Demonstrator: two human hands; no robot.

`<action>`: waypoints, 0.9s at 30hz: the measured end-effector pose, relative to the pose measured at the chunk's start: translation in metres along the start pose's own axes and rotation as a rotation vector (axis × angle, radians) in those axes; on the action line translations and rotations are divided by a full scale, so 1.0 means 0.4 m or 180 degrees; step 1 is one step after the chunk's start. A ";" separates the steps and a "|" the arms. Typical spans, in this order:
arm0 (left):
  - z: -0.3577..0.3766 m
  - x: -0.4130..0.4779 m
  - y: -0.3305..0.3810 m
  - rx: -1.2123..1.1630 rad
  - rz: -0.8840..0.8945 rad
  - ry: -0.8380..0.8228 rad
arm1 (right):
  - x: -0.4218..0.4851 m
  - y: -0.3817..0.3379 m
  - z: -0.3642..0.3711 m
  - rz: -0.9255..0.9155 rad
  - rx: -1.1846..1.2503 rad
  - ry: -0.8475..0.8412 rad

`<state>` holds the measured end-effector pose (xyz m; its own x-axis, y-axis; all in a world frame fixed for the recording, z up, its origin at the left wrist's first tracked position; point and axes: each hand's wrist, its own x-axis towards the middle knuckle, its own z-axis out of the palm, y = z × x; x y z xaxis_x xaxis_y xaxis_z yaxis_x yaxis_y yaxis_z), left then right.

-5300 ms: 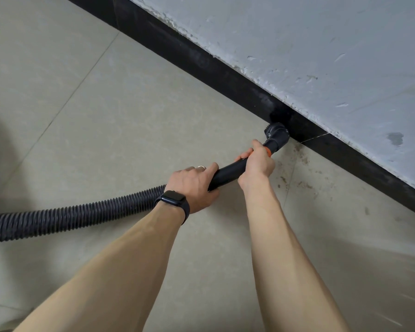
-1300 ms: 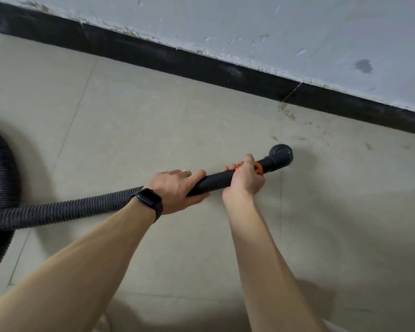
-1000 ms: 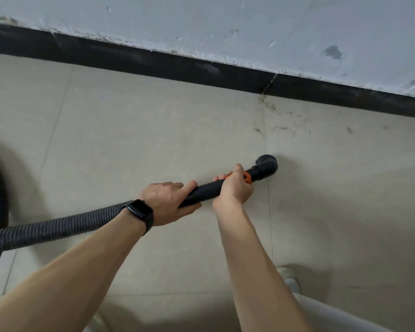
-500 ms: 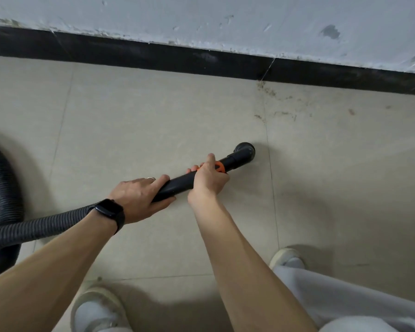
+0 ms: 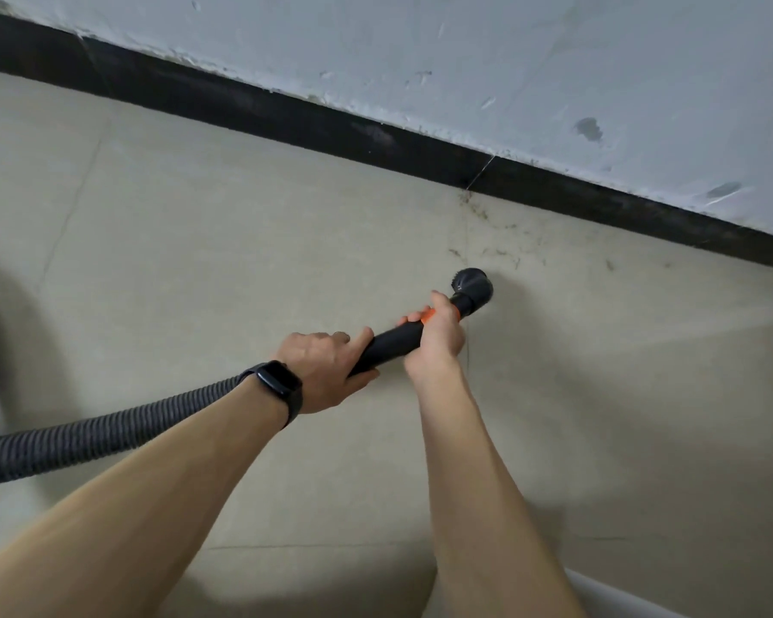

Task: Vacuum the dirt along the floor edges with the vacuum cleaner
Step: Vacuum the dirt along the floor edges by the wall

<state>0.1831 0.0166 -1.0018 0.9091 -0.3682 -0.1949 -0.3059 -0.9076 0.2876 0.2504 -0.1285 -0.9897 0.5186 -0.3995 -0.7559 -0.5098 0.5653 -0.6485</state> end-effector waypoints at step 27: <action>0.056 0.119 -0.046 -0.0488 -0.0464 0.0191 | 0.127 -0.038 0.124 -0.0116 -0.0523 -0.0429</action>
<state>0.2256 0.0114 -1.0373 0.9572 -0.2183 -0.1900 -0.1274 -0.9073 0.4006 0.3186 -0.1216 -1.0136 0.6201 -0.3112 -0.7201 -0.5885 0.4226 -0.6893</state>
